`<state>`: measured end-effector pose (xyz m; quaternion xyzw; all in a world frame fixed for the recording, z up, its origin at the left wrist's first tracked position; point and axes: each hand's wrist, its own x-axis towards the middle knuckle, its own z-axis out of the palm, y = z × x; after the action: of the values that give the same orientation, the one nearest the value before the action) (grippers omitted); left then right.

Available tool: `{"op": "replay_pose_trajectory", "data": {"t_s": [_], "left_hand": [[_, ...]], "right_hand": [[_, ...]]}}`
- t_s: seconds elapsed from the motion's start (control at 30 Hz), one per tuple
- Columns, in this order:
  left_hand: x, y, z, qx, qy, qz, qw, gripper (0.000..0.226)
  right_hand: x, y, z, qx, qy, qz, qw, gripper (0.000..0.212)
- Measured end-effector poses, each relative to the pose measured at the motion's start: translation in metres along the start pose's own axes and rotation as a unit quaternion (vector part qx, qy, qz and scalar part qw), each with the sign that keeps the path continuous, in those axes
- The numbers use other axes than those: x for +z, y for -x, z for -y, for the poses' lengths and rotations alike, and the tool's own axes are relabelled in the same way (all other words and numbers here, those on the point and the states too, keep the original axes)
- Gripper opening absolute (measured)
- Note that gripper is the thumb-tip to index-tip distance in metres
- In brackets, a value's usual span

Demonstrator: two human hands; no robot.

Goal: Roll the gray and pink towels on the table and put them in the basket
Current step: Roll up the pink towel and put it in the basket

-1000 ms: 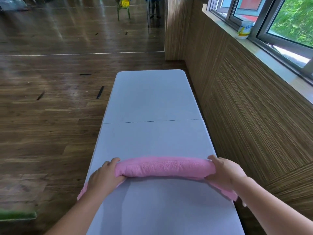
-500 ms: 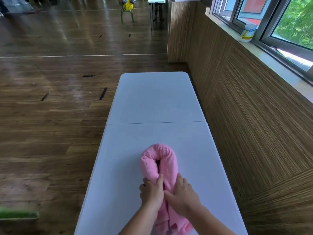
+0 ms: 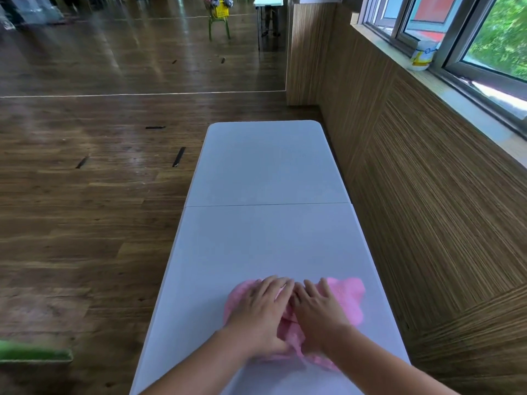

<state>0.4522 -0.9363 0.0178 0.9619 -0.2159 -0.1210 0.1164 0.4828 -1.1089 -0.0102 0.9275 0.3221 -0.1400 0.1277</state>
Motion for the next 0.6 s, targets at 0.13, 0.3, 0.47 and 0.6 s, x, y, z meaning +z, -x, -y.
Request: {"op": "replay_pose_trajectory", "data": {"t_s": [0.13,0.3,0.47,0.6], "left_hand": [[0.014,-0.001,0.015,-0.006,-0.094,0.066,0.993,0.132],[0.009,0.010,0.031,-0.102,-0.095,0.103,0.985,0.139],[0.009,0.013,0.020,-0.132,-0.045,0.072,0.988,0.127],[0.013,0.019,0.009,-0.173,-0.022,0.032,0.984,0.108]], "right_hand": [[0.000,0.009,-0.011,0.013,-0.067,-0.005,0.998,0.111],[0.016,0.037,-0.049,0.070,-0.163,0.019,0.984,0.129],[0.023,0.039,-0.049,0.067,-0.233,0.012,0.970,0.128],[0.021,0.041,-0.039,0.100,-0.287,0.004,0.953,0.120]]}}
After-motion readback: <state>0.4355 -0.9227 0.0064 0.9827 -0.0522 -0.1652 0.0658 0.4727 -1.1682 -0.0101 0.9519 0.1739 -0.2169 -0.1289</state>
